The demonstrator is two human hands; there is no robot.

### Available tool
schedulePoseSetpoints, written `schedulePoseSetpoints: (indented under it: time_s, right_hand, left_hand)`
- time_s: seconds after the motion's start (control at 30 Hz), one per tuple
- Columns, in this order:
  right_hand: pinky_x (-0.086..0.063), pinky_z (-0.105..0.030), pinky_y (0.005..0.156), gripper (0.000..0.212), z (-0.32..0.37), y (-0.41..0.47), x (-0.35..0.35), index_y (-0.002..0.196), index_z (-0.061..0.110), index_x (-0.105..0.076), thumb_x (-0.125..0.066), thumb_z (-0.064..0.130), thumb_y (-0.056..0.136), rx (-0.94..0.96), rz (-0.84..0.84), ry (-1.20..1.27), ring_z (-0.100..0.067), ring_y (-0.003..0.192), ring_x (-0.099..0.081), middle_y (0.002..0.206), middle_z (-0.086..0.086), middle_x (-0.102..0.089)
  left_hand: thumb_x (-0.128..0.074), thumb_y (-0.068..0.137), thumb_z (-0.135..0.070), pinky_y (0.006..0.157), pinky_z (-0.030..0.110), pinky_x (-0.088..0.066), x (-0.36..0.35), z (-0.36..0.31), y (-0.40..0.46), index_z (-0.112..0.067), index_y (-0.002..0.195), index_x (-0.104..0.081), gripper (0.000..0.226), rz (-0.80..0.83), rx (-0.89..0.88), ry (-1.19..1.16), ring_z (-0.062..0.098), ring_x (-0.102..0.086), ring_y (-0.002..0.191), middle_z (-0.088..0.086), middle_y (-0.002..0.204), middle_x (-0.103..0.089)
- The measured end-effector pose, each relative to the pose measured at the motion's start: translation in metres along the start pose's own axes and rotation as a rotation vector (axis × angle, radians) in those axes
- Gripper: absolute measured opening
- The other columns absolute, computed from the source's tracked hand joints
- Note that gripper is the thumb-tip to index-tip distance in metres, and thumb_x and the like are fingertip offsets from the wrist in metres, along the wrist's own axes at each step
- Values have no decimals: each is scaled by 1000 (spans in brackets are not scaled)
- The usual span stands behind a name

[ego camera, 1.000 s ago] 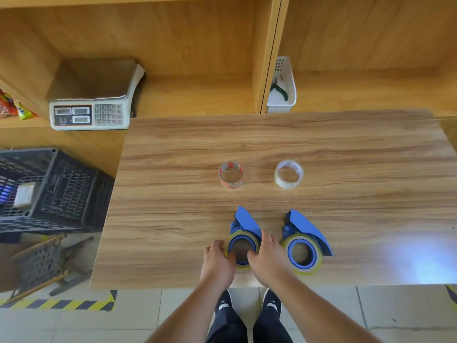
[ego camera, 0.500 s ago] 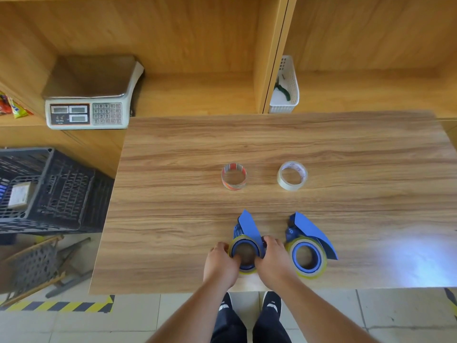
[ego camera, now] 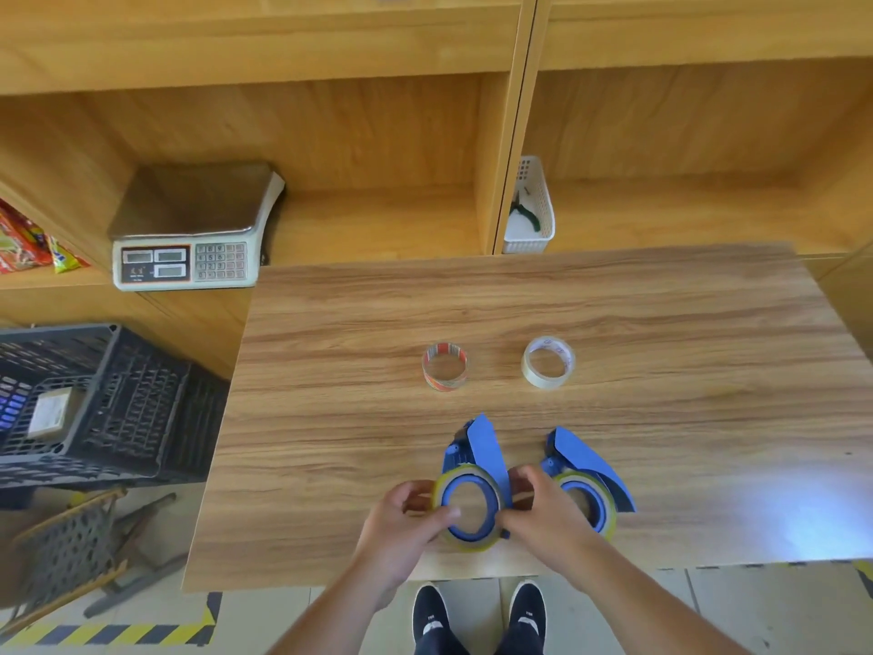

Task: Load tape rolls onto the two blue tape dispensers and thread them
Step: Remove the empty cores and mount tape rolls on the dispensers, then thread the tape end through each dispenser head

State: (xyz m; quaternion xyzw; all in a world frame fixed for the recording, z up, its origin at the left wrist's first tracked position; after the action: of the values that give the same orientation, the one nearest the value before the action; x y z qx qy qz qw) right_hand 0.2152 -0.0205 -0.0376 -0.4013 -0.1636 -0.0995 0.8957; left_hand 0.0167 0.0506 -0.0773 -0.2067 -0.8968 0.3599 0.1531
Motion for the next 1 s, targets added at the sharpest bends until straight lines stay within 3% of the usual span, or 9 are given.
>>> schedulePoseSetpoints:
  time_s: [0.2,0.27,0.37,0.47,0.53,0.67,0.87,1.0]
  right_hand:
    - [-53,-16,71,62,37,-36,18,127,38,-48,-82,25,77,42,94,196,4,84,-70,109,12,-71]
    - [-56,-25,86,59,46,-47,21,125,37,-57,-84,24,74,51,126,274,-2,92,-72,105,12,-76]
    - [-51,-42,104,44,62,-64,24,115,21,-70,-81,12,73,98,149,431,-19,103,-73,105,-3,-79]
    - [-54,-42,94,44,80,-79,32,110,7,-70,-74,5,66,165,108,574,-31,98,-73,102,-19,-76]
    - [-54,-44,89,46,90,-86,36,111,6,-69,-70,2,64,198,82,620,-32,91,-73,97,-18,-77]
    - [-54,-44,87,38,106,-100,48,111,6,-68,-65,-12,77,257,24,655,-28,84,-73,90,-15,-77]
    - [-56,-43,85,42,127,-115,59,114,12,-67,-63,-12,80,388,-18,700,-29,88,-73,95,-15,-77]
    - [-52,-36,76,50,132,-127,66,112,13,-67,-63,-2,64,408,26,692,-24,76,-67,81,-10,-72]
  left_hand:
    - [-93,60,-38,86,30,-60,3,-61,-47,-41,100,-77,43,75,-172,32,12,-76,92,-7,99,-78]
    - [-93,59,-34,87,35,-62,2,-84,-62,-42,99,-78,44,92,-253,33,18,-77,94,-2,102,-78]
    - [-92,64,-20,79,30,-62,3,-109,-78,-30,105,-78,44,98,-327,28,25,-76,96,4,104,-79]
    - [-91,58,-31,76,24,-59,5,-130,-94,-27,108,-76,53,91,-352,13,20,-77,96,1,104,-80]
    - [-91,60,-37,76,25,-59,7,-140,-102,-24,107,-77,50,79,-355,-18,19,-77,93,4,104,-80]
    - [-76,91,-14,70,22,-58,12,-157,-120,-15,108,-77,17,75,-364,-104,12,-75,84,11,102,-80]
    - [-63,100,-10,84,36,-58,1,-161,-141,-8,121,-66,21,103,-356,-406,23,-76,96,14,110,-79]
    - [-63,99,-7,77,32,-59,-5,-162,-153,-12,120,-66,21,70,-379,-483,18,-76,93,12,118,-76]
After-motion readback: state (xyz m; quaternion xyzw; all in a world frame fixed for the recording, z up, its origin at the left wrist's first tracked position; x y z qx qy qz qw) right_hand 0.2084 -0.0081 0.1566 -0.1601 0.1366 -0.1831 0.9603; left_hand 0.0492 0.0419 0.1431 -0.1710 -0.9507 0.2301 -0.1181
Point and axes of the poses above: each hand's wrist, its own y-axis towards the middle knuckle, its own x-axis out of the back of the hand, z = x × y, the point moved 9 cm from there along y, towards the middle knuckle
